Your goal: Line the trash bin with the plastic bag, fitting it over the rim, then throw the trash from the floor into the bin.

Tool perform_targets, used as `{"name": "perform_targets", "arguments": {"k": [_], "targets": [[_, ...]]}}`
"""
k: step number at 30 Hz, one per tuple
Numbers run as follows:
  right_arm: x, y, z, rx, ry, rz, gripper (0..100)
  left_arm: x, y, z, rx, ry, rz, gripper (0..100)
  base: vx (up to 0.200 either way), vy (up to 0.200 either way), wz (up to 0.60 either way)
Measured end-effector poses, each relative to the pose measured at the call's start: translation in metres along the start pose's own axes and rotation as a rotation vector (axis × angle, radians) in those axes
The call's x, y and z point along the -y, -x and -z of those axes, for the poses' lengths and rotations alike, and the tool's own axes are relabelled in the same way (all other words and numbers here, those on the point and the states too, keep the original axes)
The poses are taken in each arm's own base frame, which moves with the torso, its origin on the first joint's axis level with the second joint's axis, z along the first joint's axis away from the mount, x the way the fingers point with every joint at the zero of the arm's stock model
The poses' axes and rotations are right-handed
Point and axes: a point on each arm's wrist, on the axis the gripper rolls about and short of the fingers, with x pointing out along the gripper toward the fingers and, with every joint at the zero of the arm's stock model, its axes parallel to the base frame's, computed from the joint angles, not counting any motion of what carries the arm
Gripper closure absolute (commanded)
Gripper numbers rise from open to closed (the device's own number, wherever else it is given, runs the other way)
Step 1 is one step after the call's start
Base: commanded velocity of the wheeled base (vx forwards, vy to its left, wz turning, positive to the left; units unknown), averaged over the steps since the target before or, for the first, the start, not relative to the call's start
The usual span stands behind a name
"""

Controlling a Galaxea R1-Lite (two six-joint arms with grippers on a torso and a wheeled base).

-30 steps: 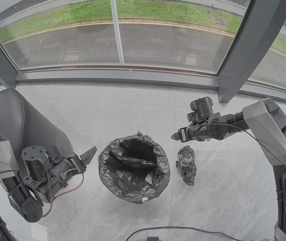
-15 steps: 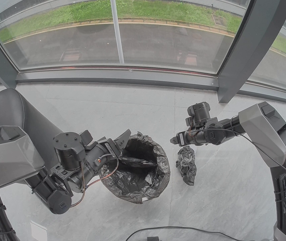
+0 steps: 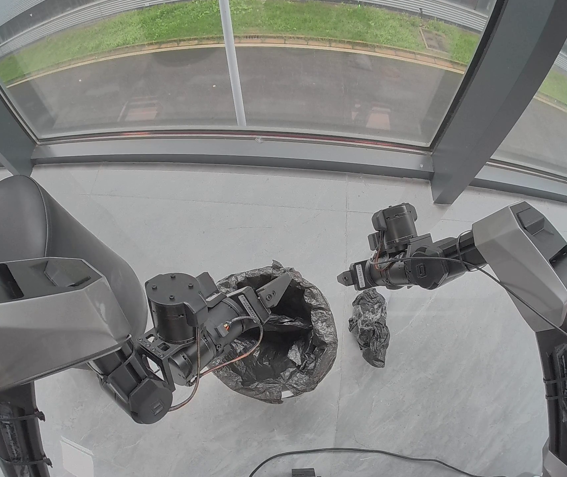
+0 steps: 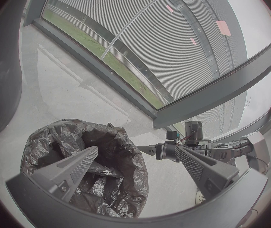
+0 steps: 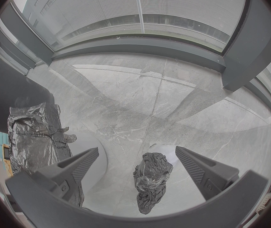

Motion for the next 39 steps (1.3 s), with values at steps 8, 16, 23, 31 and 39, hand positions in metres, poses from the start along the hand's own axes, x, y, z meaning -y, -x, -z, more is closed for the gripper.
{"name": "perform_targets", "arguments": {"k": [8,16,23,31,39], "targets": [[0.0,0.0,-0.002,0.02,-0.001,-0.001,0,-0.012,-0.016,0.008,-0.004,-0.003,-0.019,0,0.0,0.0,0.0],[0.0,-0.001,-0.001,0.025,-0.002,-0.001,0,-0.032,-0.027,0.008,0.011,-0.026,-0.067,0,0.0,0.0,0.0],[0.0,-0.002,0.0,0.022,-0.002,-0.002,0,-0.042,-0.032,0.016,0.016,-0.103,-0.112,0,0.0,0.0,0.0],[0.001,-0.002,0.001,0.02,-0.003,-0.001,0,-0.051,-0.039,0.03,-0.012,-0.107,-0.128,0,0.0,0.0,0.0],[0.001,-0.004,0.003,0.017,-0.003,0.001,0,-0.058,-0.045,0.039,-0.03,-0.107,-0.14,0,0.0,0.0,0.0]]}}
